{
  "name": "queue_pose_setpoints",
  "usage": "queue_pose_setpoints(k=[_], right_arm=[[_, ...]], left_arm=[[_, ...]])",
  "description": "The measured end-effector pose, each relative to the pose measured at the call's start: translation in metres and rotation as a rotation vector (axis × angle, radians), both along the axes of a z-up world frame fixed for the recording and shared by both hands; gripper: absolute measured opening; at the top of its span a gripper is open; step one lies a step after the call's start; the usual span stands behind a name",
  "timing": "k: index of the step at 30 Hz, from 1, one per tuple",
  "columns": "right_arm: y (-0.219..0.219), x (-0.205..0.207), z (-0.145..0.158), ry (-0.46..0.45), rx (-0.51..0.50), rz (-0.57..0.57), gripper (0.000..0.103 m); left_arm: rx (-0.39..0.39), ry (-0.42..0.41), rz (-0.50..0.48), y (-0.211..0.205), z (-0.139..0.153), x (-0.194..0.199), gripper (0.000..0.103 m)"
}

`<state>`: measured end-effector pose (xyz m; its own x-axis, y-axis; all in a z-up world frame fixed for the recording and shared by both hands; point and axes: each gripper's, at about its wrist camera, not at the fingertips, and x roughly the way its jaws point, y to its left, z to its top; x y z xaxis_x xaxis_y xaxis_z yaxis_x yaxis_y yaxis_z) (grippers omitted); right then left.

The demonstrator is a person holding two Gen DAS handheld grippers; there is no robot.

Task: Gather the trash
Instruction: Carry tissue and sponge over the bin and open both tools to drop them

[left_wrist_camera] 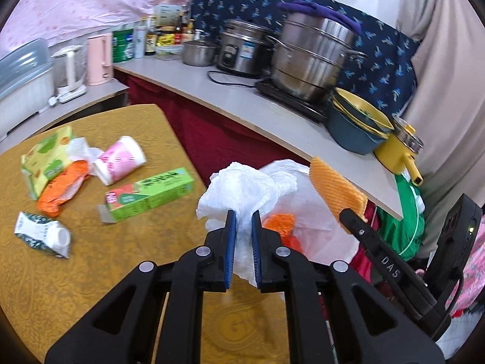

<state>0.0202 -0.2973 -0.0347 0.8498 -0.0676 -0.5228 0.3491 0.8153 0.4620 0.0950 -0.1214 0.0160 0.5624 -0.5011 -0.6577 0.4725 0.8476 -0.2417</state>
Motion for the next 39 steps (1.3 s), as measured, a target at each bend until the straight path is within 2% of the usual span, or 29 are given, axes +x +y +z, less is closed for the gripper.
queue_pose_setpoints(k=[7,12,26,28,30,32,35,39], right_arm=[[-0.028,-0.022,-0.017,0.021,0.029,-0.053,0.019],[-0.04,-0.029,-0.029,0.035,0.047,-0.077,0.019],[-0.05,-0.027,-0.039,0.051,0.065,-0.09,0.02],[-0.05,-0.026,-0.04,0.053,0.066,-0.09,0.023],[-0.05,-0.025,-0.04,0.056,0.064,-0.099,0.026],[-0.049,-0.027,-0.04,0.055,0.056,-0.113,0.035],[-0.049,-0.029,-0.039,0.047,0.058,-0.125,0.043],[-0.049,-0.029,-0.036,0.039,0.06,-0.126,0.046]], left_arm=[[0.013,0.033,-0.091,-0.055,-0.018,0.0,0.01],[0.023,0.051,-0.116,-0.077,-0.03,0.002,0.01],[0.054,0.064,-0.145,-0.108,-0.048,0.008,0.011],[0.055,0.064,-0.142,-0.11,-0.048,0.009,0.012],[0.064,0.066,-0.138,-0.111,-0.05,0.01,0.024],[0.062,0.062,-0.121,-0.11,-0.05,0.011,0.051],[0.053,0.041,-0.094,-0.105,-0.047,0.011,0.062],[0.05,0.041,-0.08,-0.101,-0.045,0.013,0.064]])
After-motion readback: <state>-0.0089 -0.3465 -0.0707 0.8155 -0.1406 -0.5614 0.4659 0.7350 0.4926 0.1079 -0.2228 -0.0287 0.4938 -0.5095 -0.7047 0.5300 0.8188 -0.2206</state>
